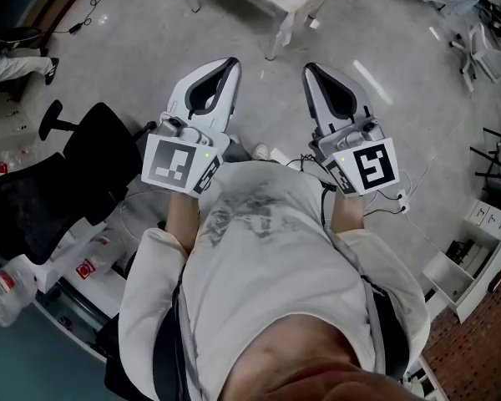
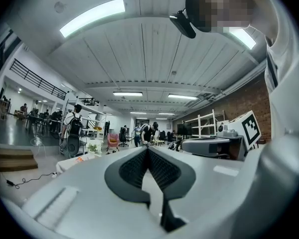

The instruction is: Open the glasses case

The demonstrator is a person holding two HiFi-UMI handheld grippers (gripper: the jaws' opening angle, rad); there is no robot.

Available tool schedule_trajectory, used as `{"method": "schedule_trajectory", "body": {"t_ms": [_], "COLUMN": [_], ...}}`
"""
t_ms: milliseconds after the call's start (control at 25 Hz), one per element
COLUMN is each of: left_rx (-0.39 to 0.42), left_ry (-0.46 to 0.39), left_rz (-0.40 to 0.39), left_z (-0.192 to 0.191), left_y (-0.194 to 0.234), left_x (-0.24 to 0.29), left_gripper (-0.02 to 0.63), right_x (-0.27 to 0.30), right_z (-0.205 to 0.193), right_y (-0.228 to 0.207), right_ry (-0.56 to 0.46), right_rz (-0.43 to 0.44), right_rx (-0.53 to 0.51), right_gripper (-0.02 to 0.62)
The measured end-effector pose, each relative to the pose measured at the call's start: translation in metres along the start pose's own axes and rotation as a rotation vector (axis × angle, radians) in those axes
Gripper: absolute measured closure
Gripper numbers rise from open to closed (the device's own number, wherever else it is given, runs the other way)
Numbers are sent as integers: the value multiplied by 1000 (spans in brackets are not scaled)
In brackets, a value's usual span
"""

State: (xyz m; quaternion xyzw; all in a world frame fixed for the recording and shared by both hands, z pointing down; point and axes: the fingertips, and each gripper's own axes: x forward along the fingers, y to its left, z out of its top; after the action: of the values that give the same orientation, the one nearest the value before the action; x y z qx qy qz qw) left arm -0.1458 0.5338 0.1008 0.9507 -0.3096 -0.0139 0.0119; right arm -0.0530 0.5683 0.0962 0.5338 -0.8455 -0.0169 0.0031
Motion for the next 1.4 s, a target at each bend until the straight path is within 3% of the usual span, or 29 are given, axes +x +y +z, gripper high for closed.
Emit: {"method": "schedule_trajectory", "body": {"t_ms": [320,1040,1400], "left_rx": [3,-15,-38], "left_ry": [10,-2,8], "left_rz": [-8,-84,-91], "left_z": [-8,-7,-8], "left_y": [22,118,141], "left_x": [19,78,109], "left_gripper": [601,601,601], "right_x": [25,123,148], "right_z": [-6,-9,-9], "right_y": [-13,-47,-73], "right_ry": [11,46,67], "right_rz": [-8,-89,-102], "right_rx": [8,-9,-5], "right_gripper": [580,580,580]}}
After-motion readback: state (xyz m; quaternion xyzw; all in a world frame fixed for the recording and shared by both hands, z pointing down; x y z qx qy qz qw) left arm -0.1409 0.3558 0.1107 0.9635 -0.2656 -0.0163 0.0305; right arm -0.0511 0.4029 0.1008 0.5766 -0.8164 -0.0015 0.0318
